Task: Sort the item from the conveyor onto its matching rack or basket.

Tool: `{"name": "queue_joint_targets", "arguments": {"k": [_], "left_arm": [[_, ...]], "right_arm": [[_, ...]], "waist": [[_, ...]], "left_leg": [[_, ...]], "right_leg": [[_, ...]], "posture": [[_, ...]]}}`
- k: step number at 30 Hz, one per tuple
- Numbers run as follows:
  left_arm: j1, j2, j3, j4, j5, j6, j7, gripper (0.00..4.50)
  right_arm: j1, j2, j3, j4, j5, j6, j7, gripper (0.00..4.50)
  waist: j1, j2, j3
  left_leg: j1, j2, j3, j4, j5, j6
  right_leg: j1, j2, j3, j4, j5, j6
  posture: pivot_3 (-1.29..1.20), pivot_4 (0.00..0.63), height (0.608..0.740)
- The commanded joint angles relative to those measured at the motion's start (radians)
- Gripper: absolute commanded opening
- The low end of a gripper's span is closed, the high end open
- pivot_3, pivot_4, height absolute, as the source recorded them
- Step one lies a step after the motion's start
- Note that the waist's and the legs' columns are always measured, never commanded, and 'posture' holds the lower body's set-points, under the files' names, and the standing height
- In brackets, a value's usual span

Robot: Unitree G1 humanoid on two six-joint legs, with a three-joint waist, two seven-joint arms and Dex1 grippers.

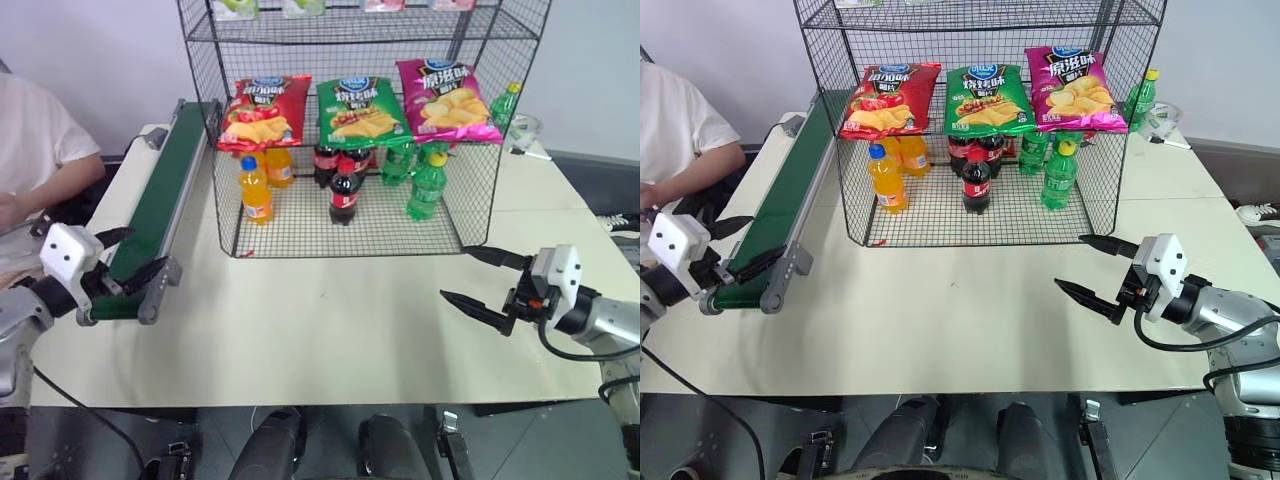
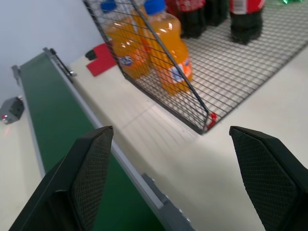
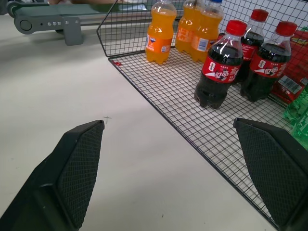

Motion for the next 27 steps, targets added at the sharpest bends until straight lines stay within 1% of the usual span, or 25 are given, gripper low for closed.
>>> {"name": "queue_joint_targets", "arguments": {"k": [1, 8, 12, 14, 17, 27], "left_arm": [[-0.010, 0.003, 0.016, -0.017, 0.000, -0.029, 0.002, 4.03], [0.006, 0.005, 0.037, -0.041, -0.048, 0.041, -0.012, 4.03], [0.005, -0.005, 0.059, -0.031, -0.070, 0.034, -0.014, 4.03], [0.025, -0.020, 0.082, -0.052, -0.122, 0.050, -0.039, 4.03], [0.046, -0.022, 0.070, -0.065, -0.087, 0.038, -0.019, 4.03], [0.048, -0.029, 0.060, -0.070, -0.056, -0.010, -0.004, 4.03]], "right_arm": [[-0.016, 0.000, -0.007, -0.003, -0.003, -0.021, 0.002, 4.50], [-0.022, 0.000, 0.001, 0.000, -0.002, -0.018, 0.003, 4.50], [-0.030, 0.001, 0.012, -0.001, -0.006, -0.016, 0.003, 4.50], [-0.037, 0.003, 0.018, -0.001, -0.007, -0.016, 0.001, 4.50], [-0.045, 0.008, 0.026, -0.001, -0.010, -0.013, -0.003, 4.50], [-0.059, 0.004, 0.030, 0.010, -0.011, -0.014, 0.002, 4.50]], "waist": [[0.000, 0.000, 0.000], [-0.001, 0.000, 0.000], [-0.001, 0.000, 0.000], [-0.001, 0.000, 0.000], [-0.002, 0.000, 0.000], [0.000, 0.000, 0.000]], "left_leg": [[0.000, 0.000, 0.000, 0.000, 0.000, 0.000], [0.000, 0.000, 0.000, -0.001, 0.000, 0.001], [0.000, 0.000, 0.000, -0.001, 0.000, 0.001], [0.000, 0.000, 0.000, 0.000, 0.000, 0.000], [0.000, 0.000, 0.000, -0.001, 0.000, 0.000], [-0.001, 0.000, 0.000, -0.001, -0.001, -0.001]], "right_leg": [[0.000, 0.000, 0.000, 0.000, 0.000, 0.000], [0.000, 0.000, 0.000, 0.000, 0.000, 0.000], [-0.001, 0.000, 0.000, 0.000, 0.000, 0.000], [-0.001, 0.000, 0.000, 0.000, 0.000, 0.000], [-0.001, 0.000, 0.000, -0.001, 0.000, 0.000], [-0.001, 0.000, 0.000, -0.001, 0.000, 0.000]], "posture": [[0.00, 0.150, 0.740], [0.00, 0.150, 0.740], [0.00, 0.150, 0.740], [0.00, 0.150, 0.740], [0.00, 0.150, 0.740], [0.00, 0.150, 0.740]]}}
